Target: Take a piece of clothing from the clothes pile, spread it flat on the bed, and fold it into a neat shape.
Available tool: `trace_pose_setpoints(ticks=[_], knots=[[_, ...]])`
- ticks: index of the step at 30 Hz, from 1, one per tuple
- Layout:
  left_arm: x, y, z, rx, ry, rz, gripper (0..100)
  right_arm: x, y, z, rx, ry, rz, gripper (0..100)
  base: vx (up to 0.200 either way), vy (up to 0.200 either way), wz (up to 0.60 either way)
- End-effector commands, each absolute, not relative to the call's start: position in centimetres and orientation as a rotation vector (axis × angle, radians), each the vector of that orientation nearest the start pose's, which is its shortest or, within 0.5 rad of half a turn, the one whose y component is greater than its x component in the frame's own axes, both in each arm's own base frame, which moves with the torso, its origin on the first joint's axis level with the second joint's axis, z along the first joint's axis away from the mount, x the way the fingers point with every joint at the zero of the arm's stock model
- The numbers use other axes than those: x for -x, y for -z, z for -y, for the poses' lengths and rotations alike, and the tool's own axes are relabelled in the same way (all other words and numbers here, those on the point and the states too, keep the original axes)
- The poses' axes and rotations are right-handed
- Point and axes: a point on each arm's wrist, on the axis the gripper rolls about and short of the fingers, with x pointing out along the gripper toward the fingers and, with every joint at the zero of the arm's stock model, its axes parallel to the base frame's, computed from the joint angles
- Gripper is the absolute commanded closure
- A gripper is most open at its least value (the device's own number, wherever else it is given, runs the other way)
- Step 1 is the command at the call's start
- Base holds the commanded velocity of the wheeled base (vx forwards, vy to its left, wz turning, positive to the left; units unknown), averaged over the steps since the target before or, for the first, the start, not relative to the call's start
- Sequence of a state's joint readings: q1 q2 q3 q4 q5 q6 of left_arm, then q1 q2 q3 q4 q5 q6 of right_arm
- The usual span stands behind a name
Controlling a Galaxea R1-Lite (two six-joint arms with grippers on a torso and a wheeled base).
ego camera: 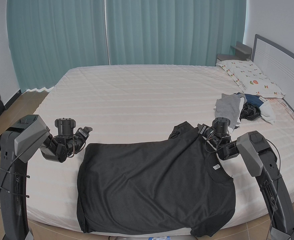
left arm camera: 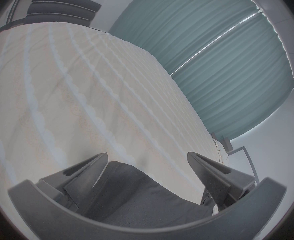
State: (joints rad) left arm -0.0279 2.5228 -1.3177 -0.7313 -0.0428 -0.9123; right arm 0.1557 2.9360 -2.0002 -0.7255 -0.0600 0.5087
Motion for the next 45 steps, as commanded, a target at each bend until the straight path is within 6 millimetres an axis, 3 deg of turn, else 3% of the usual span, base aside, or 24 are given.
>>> trace_pose_setpoints(ticks=[1,15,21,22,29,36,40,45], knots=[[-47.4,2.0,1.8,0.874,-0.143,-0.48,0,-55.0,6.2,-9.2,-0.475,-0.03,-0.237,0,0.0,0.0,0.0],[-47.5,4.2,2.9,0.747,-0.137,-0.515,0,-55.3,4.6,-8.5,-0.488,-0.01,-0.203,0,0.0,0.0,0.0],[-47.8,4.9,3.2,0.714,-0.146,-0.515,0,-54.1,4.3,-8.7,-0.497,-0.023,-0.224,0,0.0,0.0,0.0],[-47.8,4.9,3.2,0.714,-0.146,-0.515,100,-54.1,4.3,-8.7,-0.497,-0.023,-0.224,0,0.0,0.0,0.0],[-48.7,4.8,3.1,0.712,-0.19,-0.47,100,-53.0,5.1,-8.3,-0.495,-0.063,-0.297,0,0.0,0.0,0.0],[-50.1,2.6,2.6,0.83,-0.262,-0.342,100,-53.0,5.6,-8.3,-0.498,-0.073,-0.306,0,0.0,0.0,0.0],[-50.3,2.6,2.4,0.836,-0.27,-0.329,100,-52.9,6.1,-8.3,-0.499,-0.071,-0.315,0,0.0,0.0,0.0],[-50.8,2.3,1.5,0.838,-0.305,-0.283,100,-53.0,6.0,-7.0,-0.505,-0.046,-0.312,0,0.0,0.0,0.0]])
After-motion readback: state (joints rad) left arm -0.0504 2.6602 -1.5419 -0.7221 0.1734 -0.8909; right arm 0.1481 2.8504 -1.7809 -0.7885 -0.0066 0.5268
